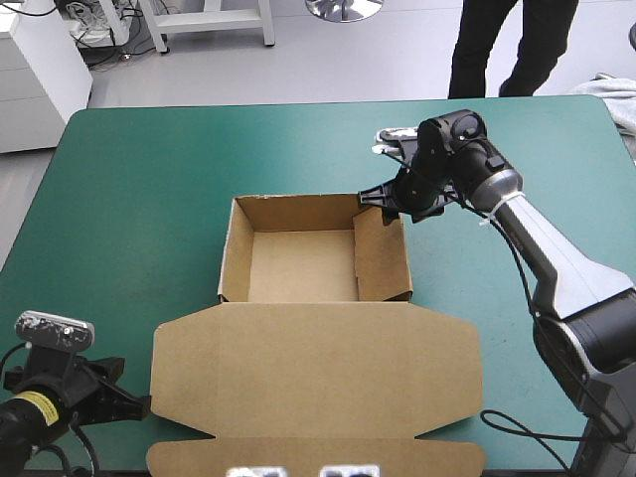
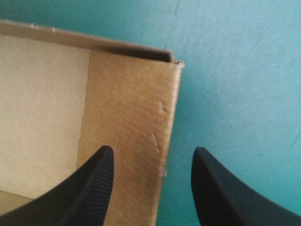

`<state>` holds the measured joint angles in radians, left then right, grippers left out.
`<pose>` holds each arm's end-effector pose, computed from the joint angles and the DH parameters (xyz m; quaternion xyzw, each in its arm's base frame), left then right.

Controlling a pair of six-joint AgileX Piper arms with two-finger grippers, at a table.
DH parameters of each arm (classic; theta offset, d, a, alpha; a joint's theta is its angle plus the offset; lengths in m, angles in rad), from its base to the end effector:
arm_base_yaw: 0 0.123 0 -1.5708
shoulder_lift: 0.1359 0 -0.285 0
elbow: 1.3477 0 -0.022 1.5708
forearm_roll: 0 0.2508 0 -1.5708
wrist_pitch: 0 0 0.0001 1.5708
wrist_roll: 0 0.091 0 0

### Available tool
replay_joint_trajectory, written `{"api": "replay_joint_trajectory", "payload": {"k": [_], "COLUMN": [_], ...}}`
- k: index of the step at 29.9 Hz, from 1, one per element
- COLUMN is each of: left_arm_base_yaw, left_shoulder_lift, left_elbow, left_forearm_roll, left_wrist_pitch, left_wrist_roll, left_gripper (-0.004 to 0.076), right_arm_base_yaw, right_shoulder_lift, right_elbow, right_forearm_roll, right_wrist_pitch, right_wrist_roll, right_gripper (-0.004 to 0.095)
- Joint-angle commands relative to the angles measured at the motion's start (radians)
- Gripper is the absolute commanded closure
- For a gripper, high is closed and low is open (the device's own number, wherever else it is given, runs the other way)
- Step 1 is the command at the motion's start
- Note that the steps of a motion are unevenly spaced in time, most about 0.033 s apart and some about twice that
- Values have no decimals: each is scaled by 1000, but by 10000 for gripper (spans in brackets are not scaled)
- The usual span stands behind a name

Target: Fold the box

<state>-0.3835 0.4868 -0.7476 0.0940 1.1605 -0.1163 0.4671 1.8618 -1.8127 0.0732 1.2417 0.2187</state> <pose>0.0578 -0.0149 0.3296 0.1251 0.9195 -0.0459 0.3698 0.3546 0.1859 0.3292 -0.1165 0.9756 0.0954 0.1597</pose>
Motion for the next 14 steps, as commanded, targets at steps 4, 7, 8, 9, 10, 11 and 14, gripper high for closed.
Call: {"api": "replay_joint_trajectory", "payload": {"k": [4,7,8,9,10,11,14], "left_arm_base_yaw": [-5,-5,-5,-5,-5,-5,-5], "left_shoulder_lift": [-84,-106,-106,-106,-106,-106,-106], "left_elbow": [107,139,147,153,161,166,183], "left_forearm_roll": [-62,-70,-73,-73,-75,-75,-75], "left_wrist_pitch": [-82,-93,-93,-93,-95,-95,-103], "left_wrist_roll": [-18,-18,-18,-18,-18,-18,-18], "left_gripper": [734,734,734,734,734,734,734], "right_arm_base_yaw": [-6,-6,-6,-6,-6,-6,-6], "right_shoulder_lift": [-17,-10,-8,-4,-2,0,2], "right_elbow": [26,38,47,54,60,71,112], "right_forearm_roll": [71,89,94,95,95,95,95], "right_wrist_pitch": [13,13,13,13,13,13,13], "right_wrist_roll": [-33,-33,-33,-33,-37,-37,-60], "right_gripper": [511,552,570,589,603,617,649]}}
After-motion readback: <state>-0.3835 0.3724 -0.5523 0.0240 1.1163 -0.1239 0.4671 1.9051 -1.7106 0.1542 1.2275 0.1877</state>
